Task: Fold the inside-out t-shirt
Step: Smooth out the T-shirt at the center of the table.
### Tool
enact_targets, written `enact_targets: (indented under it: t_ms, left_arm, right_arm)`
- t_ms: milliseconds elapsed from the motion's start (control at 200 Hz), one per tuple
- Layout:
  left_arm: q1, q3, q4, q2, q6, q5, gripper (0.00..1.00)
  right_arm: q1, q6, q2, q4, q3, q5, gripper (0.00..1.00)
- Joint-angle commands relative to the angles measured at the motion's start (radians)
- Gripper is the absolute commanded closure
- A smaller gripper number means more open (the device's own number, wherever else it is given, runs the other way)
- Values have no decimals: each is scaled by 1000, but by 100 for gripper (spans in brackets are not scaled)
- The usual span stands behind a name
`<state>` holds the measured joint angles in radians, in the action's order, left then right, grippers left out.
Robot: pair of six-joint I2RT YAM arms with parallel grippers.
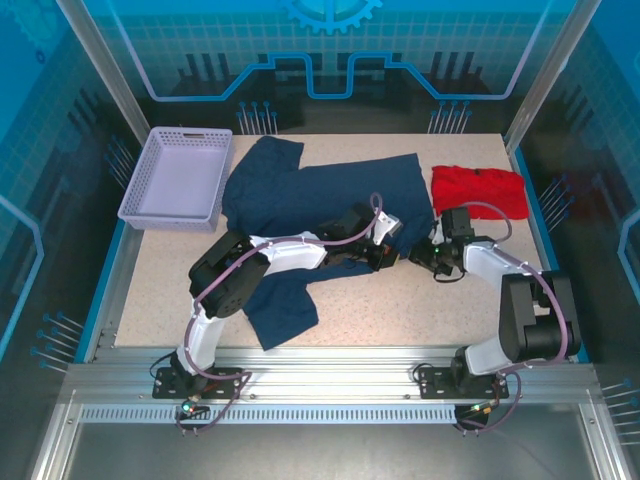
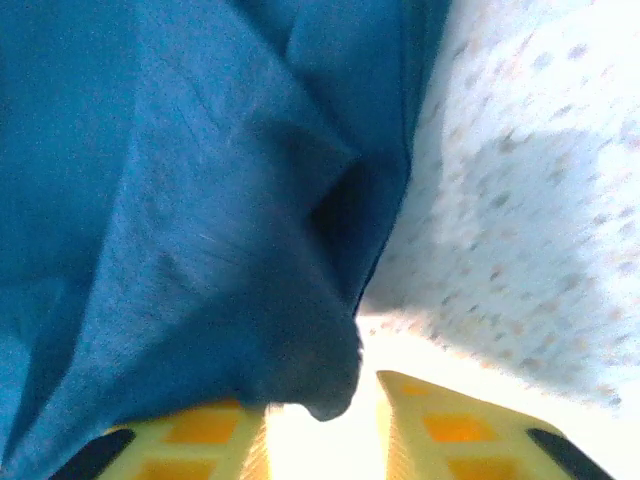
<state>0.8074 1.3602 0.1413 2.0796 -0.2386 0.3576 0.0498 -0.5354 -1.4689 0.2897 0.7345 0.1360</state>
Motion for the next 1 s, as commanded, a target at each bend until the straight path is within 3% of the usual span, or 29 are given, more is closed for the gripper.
enact_targets:
  t_ms: [0,160,245,320,500,615,870,990]
  left_arm:
    - [-9,-18,21,-6,-27,41,100]
    - [-19,-42,53,-14,-53,75,100]
    - [-19,-42,58,-13,-62,82,100]
    - [-19,-37,58,-11,-72,78,100]
    - [-19,-23,43,-3,-72,68,100]
    - [-18,-21,35,-3,-70,67,100]
    - [-19,-21,36,-3,-67,64,100]
    - [-18,-22,37,-3,-64,61,100]
  right_arm:
    - [-17,56,53,21,58,-202,82]
    - [-16,91,72,138,115,-426,91]
    - [-15,103,65,174,134,-464,91]
    - [0,117,92,169,112,-392,87]
    - [33,112,167,141,-8,-68,62]
    - [31,53,175,61,-57,39,52]
    - [22,9,64,-1,-13,49,56]
    - [22,9,37,-12,-4,30,70]
